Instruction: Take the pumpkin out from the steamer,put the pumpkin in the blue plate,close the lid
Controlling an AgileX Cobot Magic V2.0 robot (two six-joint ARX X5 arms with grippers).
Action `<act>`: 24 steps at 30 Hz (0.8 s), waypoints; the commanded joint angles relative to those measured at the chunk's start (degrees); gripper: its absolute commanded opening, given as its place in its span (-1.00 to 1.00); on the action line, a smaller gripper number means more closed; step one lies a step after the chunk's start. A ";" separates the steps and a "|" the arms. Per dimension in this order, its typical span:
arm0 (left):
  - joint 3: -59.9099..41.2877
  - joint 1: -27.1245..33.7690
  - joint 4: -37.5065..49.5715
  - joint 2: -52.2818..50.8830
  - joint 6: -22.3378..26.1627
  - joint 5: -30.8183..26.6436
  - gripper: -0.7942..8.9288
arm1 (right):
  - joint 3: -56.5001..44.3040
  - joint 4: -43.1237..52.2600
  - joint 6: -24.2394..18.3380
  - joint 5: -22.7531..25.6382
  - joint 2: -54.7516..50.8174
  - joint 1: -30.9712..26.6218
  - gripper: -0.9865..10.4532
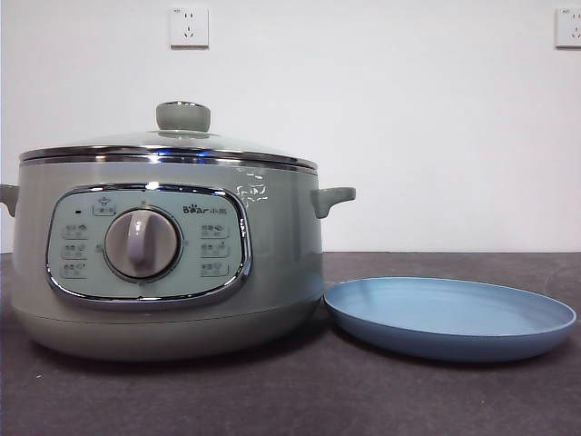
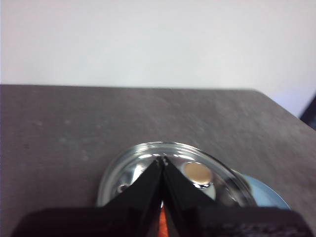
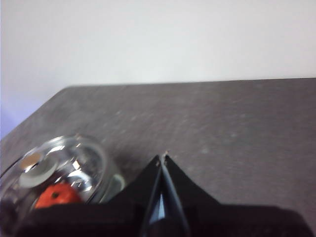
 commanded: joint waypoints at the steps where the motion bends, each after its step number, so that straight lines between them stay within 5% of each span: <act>1: 4.22 0.04 -3.39 4.28 3.93 4.07 -0.84 | 3.17 -2.21 -3.96 -4.07 3.72 -0.15 -0.81; 5: 8.92 0.00 -8.63 9.25 6.71 9.07 -0.73 | 5.68 -4.37 -5.16 -6.05 7.26 -0.07 -0.39; 9: 10.14 -0.76 -10.05 10.99 6.34 9.88 0.05 | 5.84 -4.96 -5.07 -5.07 7.91 -0.07 0.11; 17: 10.97 -4.63 -10.54 14.97 6.21 9.40 0.07 | 5.84 -5.44 -4.48 -5.31 7.74 0.02 0.11; 24: 16.87 -12.55 -12.17 23.74 7.91 -0.46 0.07 | 5.84 -6.80 -4.55 -5.29 7.96 1.05 0.11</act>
